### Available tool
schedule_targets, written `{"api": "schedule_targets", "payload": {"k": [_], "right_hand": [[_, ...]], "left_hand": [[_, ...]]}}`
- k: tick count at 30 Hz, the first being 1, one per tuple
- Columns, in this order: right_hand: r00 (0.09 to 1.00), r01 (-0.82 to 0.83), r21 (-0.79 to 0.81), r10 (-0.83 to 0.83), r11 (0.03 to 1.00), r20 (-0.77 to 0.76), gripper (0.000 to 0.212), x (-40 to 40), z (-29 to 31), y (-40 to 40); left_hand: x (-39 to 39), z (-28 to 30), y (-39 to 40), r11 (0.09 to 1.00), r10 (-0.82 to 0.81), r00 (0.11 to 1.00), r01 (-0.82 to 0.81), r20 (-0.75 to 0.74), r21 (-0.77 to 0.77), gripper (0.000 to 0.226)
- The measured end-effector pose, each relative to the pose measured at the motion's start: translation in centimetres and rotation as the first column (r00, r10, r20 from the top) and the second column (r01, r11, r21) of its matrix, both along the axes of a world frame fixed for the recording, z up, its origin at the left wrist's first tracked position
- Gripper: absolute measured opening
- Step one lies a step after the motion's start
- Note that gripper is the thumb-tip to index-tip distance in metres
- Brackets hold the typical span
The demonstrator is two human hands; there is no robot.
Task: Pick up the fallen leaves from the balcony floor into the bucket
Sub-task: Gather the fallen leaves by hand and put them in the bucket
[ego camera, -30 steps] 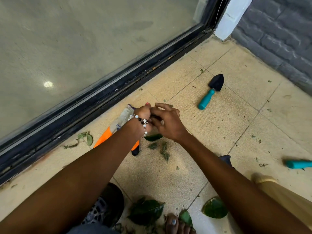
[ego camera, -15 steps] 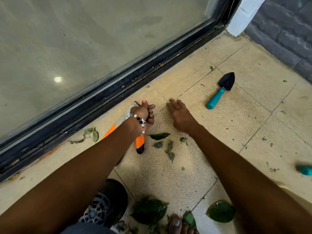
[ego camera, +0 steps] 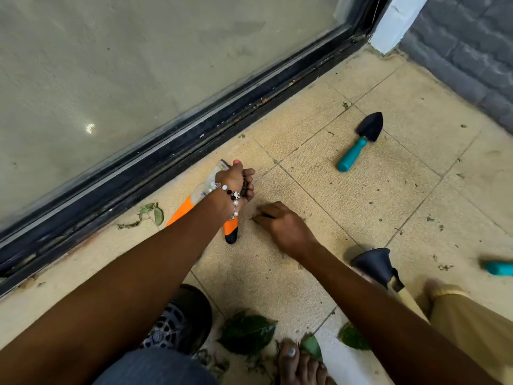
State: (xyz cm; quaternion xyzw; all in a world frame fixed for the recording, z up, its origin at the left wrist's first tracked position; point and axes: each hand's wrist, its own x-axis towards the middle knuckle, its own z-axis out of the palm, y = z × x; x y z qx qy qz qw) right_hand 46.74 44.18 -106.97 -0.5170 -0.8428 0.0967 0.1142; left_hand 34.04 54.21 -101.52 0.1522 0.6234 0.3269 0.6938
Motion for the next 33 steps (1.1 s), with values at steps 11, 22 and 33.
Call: {"api": "schedule_targets", "payload": {"k": [11, 22, 33], "right_hand": [[0.237, 0.481, -0.527, -0.682, 0.701, -0.691, 0.018, 1.2, 6.0, 2.6], [0.680, 0.308, -0.343, -0.457, 0.888, -0.573, 0.020, 1.6, 7.6, 0.5], [0.943, 0.309, -0.314, -0.245, 0.898, 0.227, 0.065, 0.2, 1.7, -5.5]], "left_hand": [[2.0, 0.2, -1.8, 0.956, -0.289, 0.956, 0.287, -0.049, -0.056, 0.056], [3.6, 0.4, -1.9, 0.980, -0.149, 0.988, 0.152, 0.030, -0.127, 0.050], [1.1, 0.8, -2.0, 0.983, -0.102, 0.993, 0.110, 0.060, -0.147, 0.045]]}}
